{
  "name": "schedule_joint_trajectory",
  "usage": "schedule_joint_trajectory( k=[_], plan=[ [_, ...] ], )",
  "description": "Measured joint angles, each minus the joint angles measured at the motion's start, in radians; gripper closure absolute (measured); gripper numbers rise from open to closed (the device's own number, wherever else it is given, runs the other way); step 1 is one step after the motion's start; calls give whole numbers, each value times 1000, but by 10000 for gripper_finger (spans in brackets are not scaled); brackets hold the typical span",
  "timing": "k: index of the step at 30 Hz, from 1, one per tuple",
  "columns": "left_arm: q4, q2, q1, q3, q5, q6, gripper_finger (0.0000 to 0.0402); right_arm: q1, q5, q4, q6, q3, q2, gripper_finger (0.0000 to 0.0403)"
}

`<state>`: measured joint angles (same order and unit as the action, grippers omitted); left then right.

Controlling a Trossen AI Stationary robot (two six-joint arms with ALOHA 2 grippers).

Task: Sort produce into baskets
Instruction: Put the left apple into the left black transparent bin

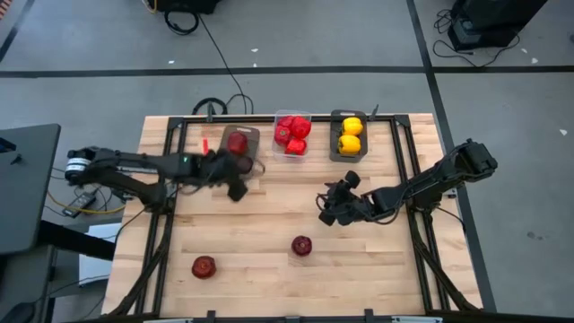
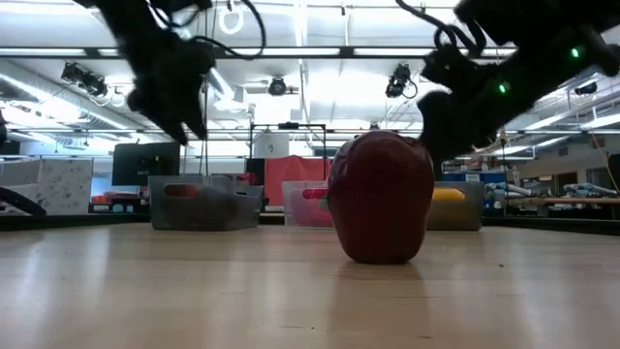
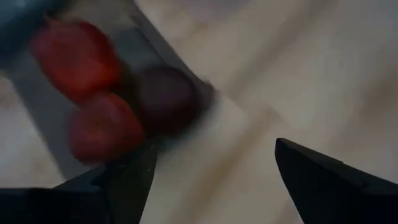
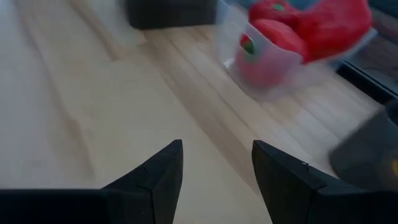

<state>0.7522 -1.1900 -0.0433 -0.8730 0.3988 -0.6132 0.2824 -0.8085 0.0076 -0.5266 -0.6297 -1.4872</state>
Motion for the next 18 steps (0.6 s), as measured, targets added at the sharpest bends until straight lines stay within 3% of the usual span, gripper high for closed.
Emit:
schedule_joint_trajectory(
  k=[6,12,18],
  plan=[
    [191,0,284,0,-94,-330,76,6,3,94,-71,113,0,199],
    [260,-3,492,0,-374,-764,77,30,16,271,-151,227,0,199],
    [250,-11,655,0,-411,-1053,77,67,6,447,-125,274,0,199]
  ],
)
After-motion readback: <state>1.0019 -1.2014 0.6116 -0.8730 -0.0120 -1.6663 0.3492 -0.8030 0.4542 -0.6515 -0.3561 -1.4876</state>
